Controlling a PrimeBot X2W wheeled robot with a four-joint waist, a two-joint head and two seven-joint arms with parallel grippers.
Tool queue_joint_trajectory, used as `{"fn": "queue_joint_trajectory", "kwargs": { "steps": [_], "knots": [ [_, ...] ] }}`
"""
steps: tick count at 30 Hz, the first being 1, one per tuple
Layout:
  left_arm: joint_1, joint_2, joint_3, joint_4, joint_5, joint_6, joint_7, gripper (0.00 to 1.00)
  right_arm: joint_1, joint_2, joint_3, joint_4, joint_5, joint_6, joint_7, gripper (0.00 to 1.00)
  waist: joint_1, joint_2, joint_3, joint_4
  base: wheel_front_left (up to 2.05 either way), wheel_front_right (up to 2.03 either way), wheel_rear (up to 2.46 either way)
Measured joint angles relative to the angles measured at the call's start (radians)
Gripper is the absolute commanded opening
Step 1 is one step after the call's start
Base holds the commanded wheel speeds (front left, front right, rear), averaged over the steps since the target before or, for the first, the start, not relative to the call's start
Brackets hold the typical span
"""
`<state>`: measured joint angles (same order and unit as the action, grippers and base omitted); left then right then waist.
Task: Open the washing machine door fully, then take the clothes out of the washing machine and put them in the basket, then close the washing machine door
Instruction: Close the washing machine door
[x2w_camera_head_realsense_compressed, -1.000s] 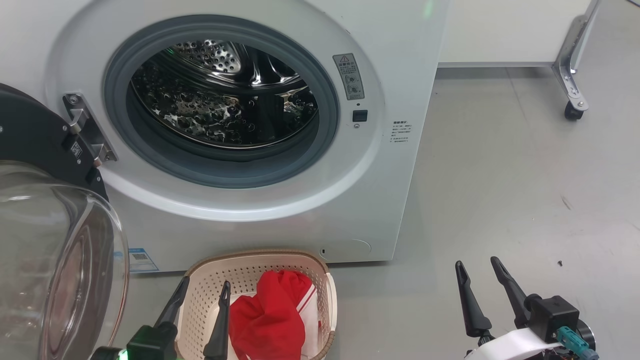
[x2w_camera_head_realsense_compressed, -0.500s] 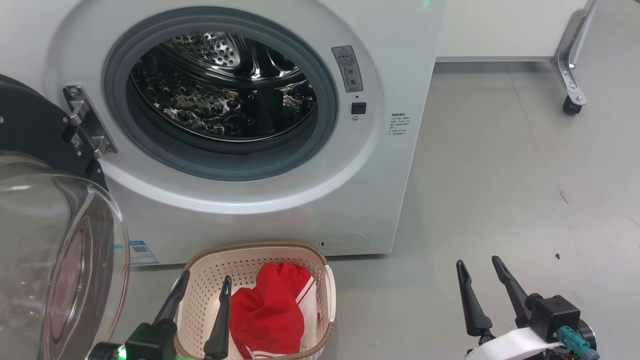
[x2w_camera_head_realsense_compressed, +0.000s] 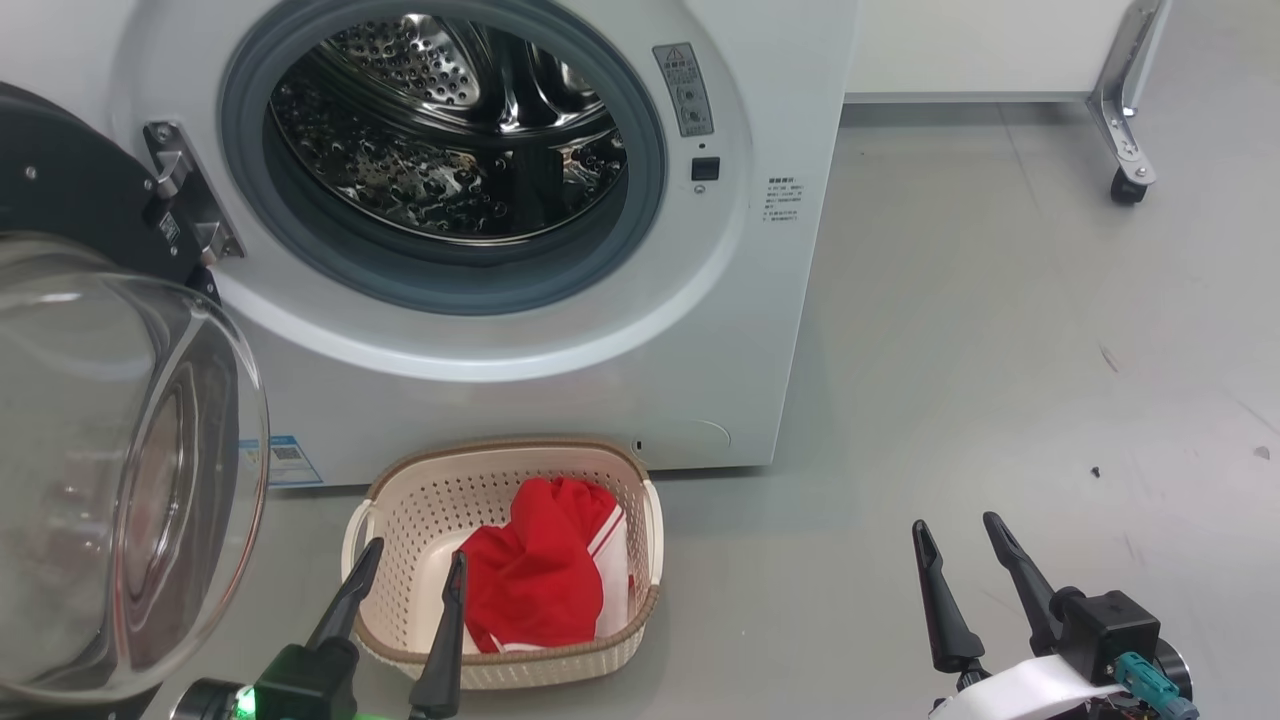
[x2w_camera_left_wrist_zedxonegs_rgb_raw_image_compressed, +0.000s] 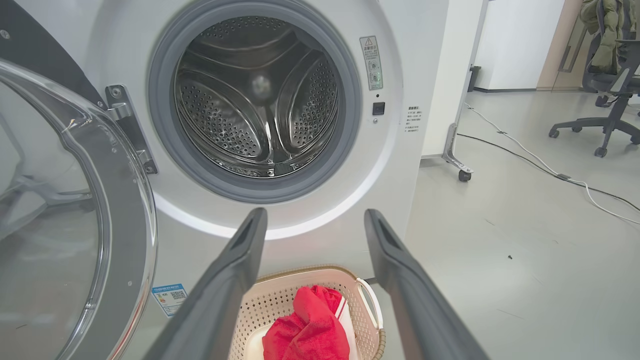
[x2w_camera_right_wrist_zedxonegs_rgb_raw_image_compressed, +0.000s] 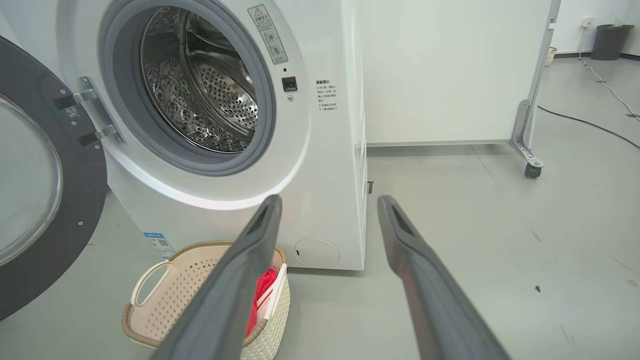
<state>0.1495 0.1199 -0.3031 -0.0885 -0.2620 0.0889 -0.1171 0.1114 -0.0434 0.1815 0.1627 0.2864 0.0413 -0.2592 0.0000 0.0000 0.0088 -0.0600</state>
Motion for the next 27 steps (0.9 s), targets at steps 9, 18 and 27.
{"fn": "queue_joint_trajectory", "kwargs": {
  "steps": [9, 18, 27],
  "knots": [
    [0.0, 0.003, 0.001, -0.02, 0.002, 0.003, 0.0, 1.0, 0.0, 0.001, 0.0, 0.0, 0.002, 0.0, 0.0, 1.0, 0.0, 0.0, 0.003, 0.0, -0.97, 0.97, 0.0],
    [0.002, 0.003, 0.003, -0.028, 0.002, 0.004, -0.007, 1.0, 0.0, 0.001, 0.0, 0.0, 0.003, 0.0, 0.0, 1.0, 0.0, 0.0, 0.0, -0.001, -0.6, 0.6, 0.0],
    [0.009, 0.003, 0.006, -0.028, 0.002, 0.007, 0.002, 1.0, 0.0, 0.001, 0.0, 0.0, 0.003, 0.0, 0.0, 1.0, 0.0, 0.0, -0.002, -0.001, -0.27, 0.27, 0.0]
  ]
}}
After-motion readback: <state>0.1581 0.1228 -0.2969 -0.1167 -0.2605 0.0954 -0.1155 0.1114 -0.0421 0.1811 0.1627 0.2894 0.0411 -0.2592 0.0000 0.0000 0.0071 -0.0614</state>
